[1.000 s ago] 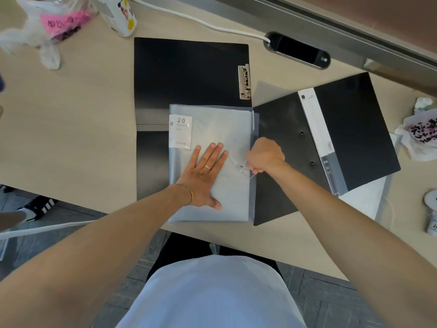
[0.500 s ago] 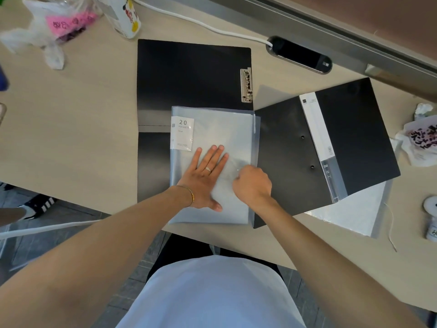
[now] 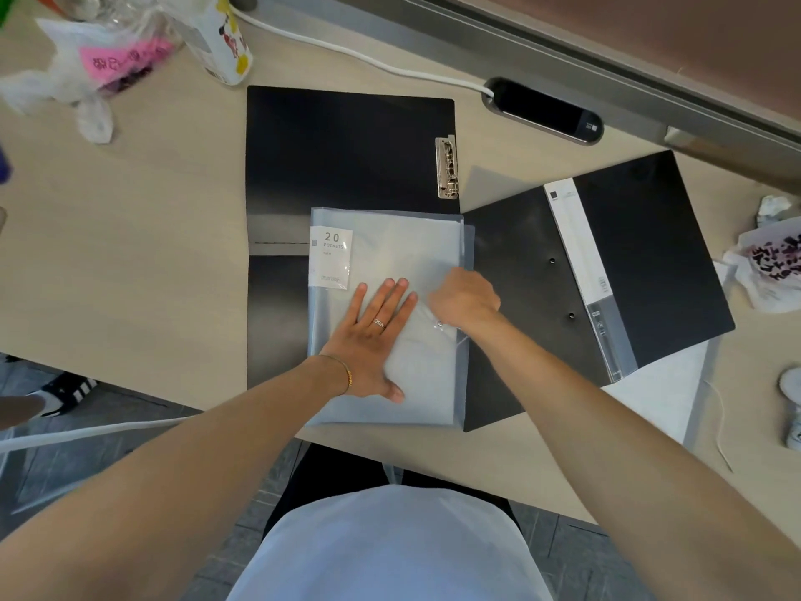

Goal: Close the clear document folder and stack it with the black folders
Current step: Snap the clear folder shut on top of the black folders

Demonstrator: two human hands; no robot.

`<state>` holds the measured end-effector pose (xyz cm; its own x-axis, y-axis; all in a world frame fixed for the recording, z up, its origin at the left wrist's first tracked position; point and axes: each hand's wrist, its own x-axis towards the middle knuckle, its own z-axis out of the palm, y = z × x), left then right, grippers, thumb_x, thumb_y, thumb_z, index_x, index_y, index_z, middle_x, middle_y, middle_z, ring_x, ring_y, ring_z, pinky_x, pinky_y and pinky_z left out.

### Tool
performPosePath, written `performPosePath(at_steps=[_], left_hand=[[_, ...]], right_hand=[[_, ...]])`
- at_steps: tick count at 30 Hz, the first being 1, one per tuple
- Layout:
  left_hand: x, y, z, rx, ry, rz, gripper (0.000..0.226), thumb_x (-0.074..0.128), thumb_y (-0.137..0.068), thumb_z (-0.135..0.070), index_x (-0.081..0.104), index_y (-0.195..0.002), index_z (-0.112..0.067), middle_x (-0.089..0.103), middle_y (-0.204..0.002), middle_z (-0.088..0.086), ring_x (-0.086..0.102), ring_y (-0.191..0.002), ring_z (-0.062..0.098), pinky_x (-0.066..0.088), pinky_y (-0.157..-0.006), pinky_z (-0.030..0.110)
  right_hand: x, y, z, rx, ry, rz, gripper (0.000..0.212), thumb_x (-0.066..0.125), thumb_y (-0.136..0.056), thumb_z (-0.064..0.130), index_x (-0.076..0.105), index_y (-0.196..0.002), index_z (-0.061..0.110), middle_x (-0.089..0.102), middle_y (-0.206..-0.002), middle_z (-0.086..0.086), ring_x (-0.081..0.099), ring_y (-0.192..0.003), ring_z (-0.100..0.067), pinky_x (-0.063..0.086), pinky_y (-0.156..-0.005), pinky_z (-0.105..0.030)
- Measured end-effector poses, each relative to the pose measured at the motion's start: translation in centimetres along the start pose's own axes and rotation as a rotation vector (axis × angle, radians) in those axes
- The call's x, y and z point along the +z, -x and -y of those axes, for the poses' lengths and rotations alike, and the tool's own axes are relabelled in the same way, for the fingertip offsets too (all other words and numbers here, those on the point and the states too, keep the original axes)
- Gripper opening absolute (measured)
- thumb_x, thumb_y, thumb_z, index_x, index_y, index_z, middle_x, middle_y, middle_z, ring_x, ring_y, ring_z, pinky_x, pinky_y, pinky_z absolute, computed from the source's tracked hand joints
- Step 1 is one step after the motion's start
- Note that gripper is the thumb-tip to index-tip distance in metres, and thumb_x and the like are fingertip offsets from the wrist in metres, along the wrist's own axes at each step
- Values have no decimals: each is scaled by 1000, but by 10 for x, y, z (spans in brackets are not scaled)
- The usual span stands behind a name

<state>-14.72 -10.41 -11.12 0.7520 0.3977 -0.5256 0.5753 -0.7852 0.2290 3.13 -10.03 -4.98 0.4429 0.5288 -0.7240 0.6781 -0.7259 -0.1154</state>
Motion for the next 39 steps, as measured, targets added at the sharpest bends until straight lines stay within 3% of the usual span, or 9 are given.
performPosePath(at_steps=[4,8,12,16,23,29,31,35,39], left_hand=[[-2,0,-1,-10,-2,7,149,61,-65,-87,-41,-148,-16,-47,-158,9,-44,-145,28,-22,-120,56],[0,1,-2,-7,4,-5,147,59,-67,-87,-38,-151,-15,-46,-158,9,-45,-145,28,-24,-120,55],[1,1,-1,-3,19,-35,146,59,-66,-86,-35,-152,-14,-46,-158,8,-43,-146,27,-22,-121,55],[-1,3,-2,-5,37,-40,147,62,-65,-85,-34,-153,-16,-44,-160,6,-42,-147,26,-22,-121,53],[-1,4,-2,-7,43,-37,146,64,-66,-83,-33,-154,-19,-43,-160,5,-40,-148,26,-20,-122,54],[1,3,-1,-1,37,-35,147,65,-65,-84,-31,-155,-18,-40,-162,6,-37,-150,27,-17,-123,55],[1,3,-1,-2,31,-41,147,64,-64,-84,-31,-155,-18,-40,-162,6,-36,-150,27,-16,-123,55],[2,2,-1,-7,37,-32,148,64,-65,-84,-35,-153,-19,-44,-160,5,-38,-149,26,-19,-122,55],[2,2,-1,-5,50,-25,147,64,-65,-85,-35,-153,-20,-43,-160,5,-39,-149,26,-18,-122,55]], right_hand=[[28,20,9,-31,70,-72,27,55,-96,27,65,-113,9,68,-116,-11,66,-108,-32,53,-78,-35],[47,40,-5,-86,134,-135,22,52,-95,20,66,-109,10,70,-110,-11,68,-102,-31,52,-77,-34],[59,49,-30,-12,15,-144,27,49,-91,23,70,-107,13,72,-108,-12,68,-100,-35,55,-80,-37],[50,38,-51,51,-170,-95,31,49,-83,30,73,-96,13,73,-96,-12,70,-91,-36,59,-77,-40],[24,9,-53,79,-149,122,20,50,-70,9,69,-66,2,71,-55,-9,73,-60,-28,63,-71,-41],[-3,-6,-37,35,-66,86,23,50,-75,9,70,-64,5,66,-45,-3,68,-42,-15,56,-56,-26],[-8,-7,-26,0,-13,73,20,49,-73,9,68,-67,5,69,-52,-4,70,-52,-19,51,-55,-25],[-3,-3,-7,-202,263,-17,20,55,-85,19,68,-96,8,71,-97,-10,68,-88,-31,50,-67,-32],[-1,-4,-2,-285,389,-19,26,54,-89,27,67,-103,10,69,-104,-9,67,-93,-30,47,-66,-32]])
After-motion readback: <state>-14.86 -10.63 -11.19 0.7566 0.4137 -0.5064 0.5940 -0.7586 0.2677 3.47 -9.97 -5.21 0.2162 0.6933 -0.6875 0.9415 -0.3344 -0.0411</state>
